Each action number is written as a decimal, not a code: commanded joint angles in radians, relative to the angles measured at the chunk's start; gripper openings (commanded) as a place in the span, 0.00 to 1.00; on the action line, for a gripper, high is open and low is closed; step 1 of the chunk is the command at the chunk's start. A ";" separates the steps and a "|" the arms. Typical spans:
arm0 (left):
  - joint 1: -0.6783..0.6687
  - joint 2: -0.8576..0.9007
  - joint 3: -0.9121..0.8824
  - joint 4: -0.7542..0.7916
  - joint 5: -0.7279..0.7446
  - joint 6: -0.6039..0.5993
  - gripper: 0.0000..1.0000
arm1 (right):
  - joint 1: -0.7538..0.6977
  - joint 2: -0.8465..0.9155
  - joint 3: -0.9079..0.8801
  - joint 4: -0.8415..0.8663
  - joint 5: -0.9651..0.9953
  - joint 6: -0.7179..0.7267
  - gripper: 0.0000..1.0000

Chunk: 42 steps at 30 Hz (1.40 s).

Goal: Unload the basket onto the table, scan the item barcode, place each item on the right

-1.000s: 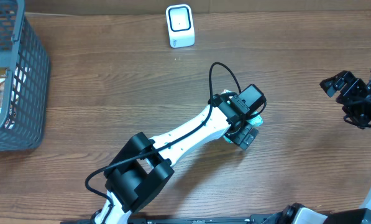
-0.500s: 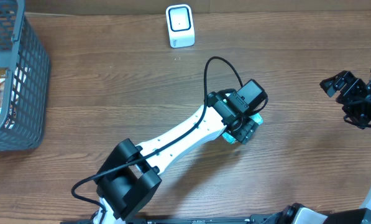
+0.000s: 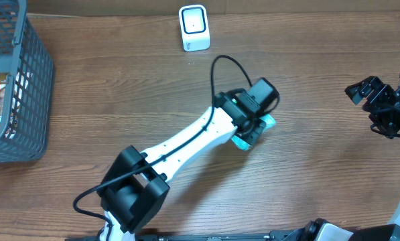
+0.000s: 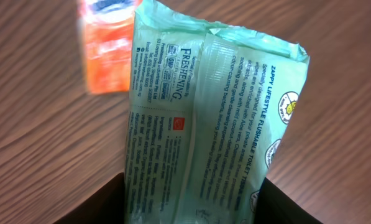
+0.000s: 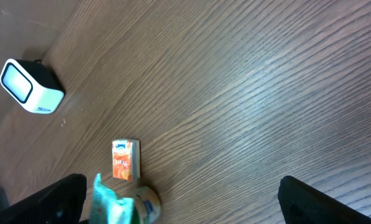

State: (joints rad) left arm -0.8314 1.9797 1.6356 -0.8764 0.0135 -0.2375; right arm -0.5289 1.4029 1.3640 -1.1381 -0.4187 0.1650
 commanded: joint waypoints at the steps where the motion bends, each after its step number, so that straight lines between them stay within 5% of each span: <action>1: 0.041 -0.052 0.019 -0.025 -0.020 -0.014 0.50 | -0.003 0.001 0.021 0.004 0.000 0.007 1.00; 34: 0.143 -0.052 0.019 -0.114 0.013 -0.047 0.38 | -0.003 0.001 0.021 0.004 0.000 0.007 1.00; 38: 0.154 -0.101 0.019 -0.084 0.015 -0.047 0.15 | -0.003 0.001 0.021 0.004 0.000 0.007 1.00; 42: 0.178 -0.190 0.019 -0.063 0.010 -0.048 0.12 | -0.003 0.001 0.021 0.004 0.000 0.007 1.00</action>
State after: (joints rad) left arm -0.6777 1.9072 1.6363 -0.9497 0.0151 -0.2855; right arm -0.5289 1.4029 1.3640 -1.1385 -0.4183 0.1646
